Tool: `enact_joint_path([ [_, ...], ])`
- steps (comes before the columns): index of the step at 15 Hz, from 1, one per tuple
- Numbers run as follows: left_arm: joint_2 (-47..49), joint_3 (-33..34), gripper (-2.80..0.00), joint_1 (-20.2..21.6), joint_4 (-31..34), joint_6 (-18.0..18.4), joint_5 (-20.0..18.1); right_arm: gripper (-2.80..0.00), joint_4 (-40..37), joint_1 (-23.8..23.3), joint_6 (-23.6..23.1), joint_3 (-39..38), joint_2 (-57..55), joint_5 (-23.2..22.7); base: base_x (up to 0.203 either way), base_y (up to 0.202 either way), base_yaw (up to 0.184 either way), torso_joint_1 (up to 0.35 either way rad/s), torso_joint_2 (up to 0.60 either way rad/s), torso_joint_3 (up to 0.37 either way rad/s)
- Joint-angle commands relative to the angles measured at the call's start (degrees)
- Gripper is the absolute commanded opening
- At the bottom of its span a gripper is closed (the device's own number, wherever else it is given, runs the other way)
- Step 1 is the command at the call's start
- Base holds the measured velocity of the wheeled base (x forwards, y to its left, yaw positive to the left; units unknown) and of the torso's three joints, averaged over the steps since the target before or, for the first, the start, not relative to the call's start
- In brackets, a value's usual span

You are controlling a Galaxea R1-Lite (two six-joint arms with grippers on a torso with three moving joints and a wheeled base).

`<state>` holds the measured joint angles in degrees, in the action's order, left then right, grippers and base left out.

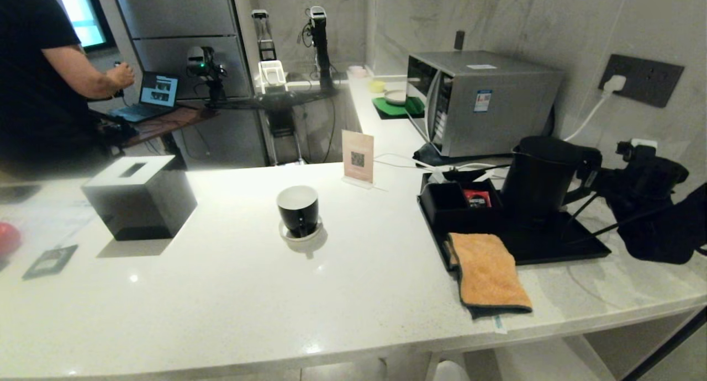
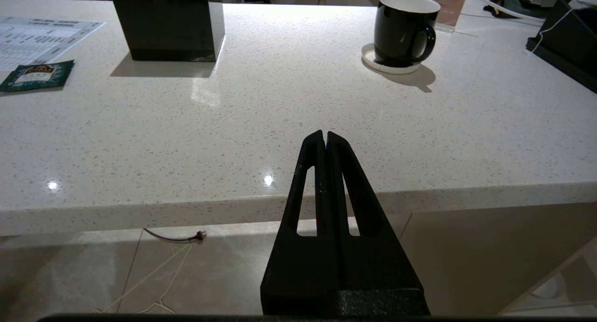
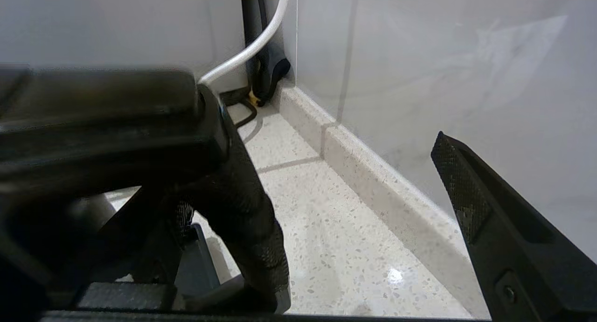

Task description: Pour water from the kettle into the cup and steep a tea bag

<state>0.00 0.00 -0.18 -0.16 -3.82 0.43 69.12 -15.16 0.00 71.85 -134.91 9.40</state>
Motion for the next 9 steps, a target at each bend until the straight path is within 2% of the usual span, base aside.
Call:
enact_joint_path([
  [1,0.01,0.00,-2.80,0.01,-0.02,-0.05,0.01,0.00,0.40,0.15,0.00,0.22,-0.88,-0.01,0.000,0.000,0.000,0.000,0.00,0.000],
  [9,0.09,0.00,-2.80,0.01,-0.02,-0.13,0.01,0.00,-0.45,0.75,0.00,5.65,-3.43,0.01,0.000,0.000,0.000,0.000,0.00,0.000],
])
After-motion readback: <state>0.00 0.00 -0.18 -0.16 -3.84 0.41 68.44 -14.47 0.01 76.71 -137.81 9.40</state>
